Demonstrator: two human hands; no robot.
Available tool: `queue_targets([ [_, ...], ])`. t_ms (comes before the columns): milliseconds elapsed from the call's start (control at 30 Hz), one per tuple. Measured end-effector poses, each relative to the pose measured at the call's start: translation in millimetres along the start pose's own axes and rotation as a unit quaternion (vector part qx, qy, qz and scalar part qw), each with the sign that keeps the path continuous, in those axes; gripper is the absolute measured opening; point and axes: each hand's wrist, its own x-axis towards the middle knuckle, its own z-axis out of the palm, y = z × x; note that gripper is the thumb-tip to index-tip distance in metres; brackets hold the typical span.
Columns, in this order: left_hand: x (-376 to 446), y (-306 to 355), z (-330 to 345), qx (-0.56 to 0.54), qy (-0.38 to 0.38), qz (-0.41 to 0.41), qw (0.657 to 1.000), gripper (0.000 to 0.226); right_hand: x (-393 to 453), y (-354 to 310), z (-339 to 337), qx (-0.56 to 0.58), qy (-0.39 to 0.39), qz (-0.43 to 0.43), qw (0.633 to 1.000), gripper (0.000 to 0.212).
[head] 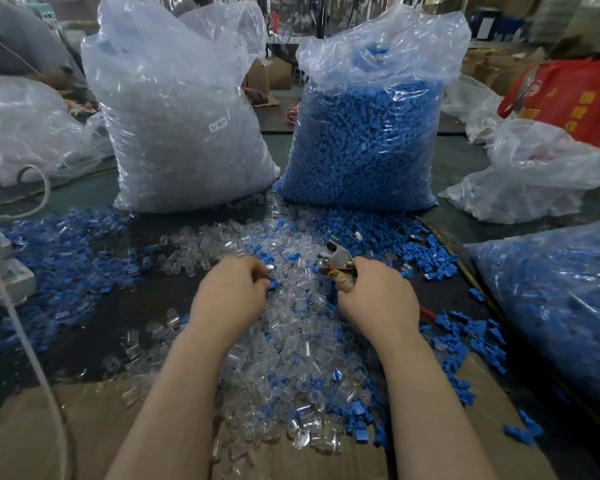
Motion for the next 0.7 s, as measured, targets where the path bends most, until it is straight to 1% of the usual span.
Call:
queue_targets([
  [67,-0.2,0.4,4.5,0.034,-0.036,0.012,0.999,0.024,-1.2,-0.9,1.6,0.003,-0.007,-0.006,1.0,0.016],
  [133,0.0,0.6,6.1,0.039,-0.052,0.017,0.998,0.026,-1.9,-1.1,2.0,0.001,-0.016,-0.005,1.0,0.015],
  [300,0.0,2.1,6.4,-0.042,-0.074,0.037,0.996,0.02,-0.5,-0.3,3.0,-0.002,-0.014,0.015,1.0,0.013],
  [433,-0.7,5.5,8.8,-0.061,-0.103,0.054,0.991,0.031,0.8,0.4,3.3,-0.001,-0.013,0.02,1.0,0.011],
  [500,-0.9,5.5,8.1,-0.077,-0.1,0.056,0.99,0.029,1.6,0.4,3.2,-0.001,-0.014,0.026,1.0,0.011],
  [600,-2.0,7.3,5.7,-0.115,-0.061,0.056,0.99,0.01,2.3,1.6,2.1,0.005,0.0,0.042,0.999,0.014],
  [633,-2.4,8.3,4.2,-0.122,-0.048,0.057,0.99,0.01,3.1,2.2,1.5,0.014,0.011,0.048,0.999,0.015],
  [667,-3.3,9.4,2.4,-0.127,-0.05,0.055,0.989,0.016,3.9,2.8,0.9,0.025,0.024,0.053,0.998,0.016],
  [700,-4.0,10.7,0.8,-0.133,-0.067,0.048,0.988,0.022,4.6,3.3,0.3,0.034,0.034,0.058,0.997,0.017],
])
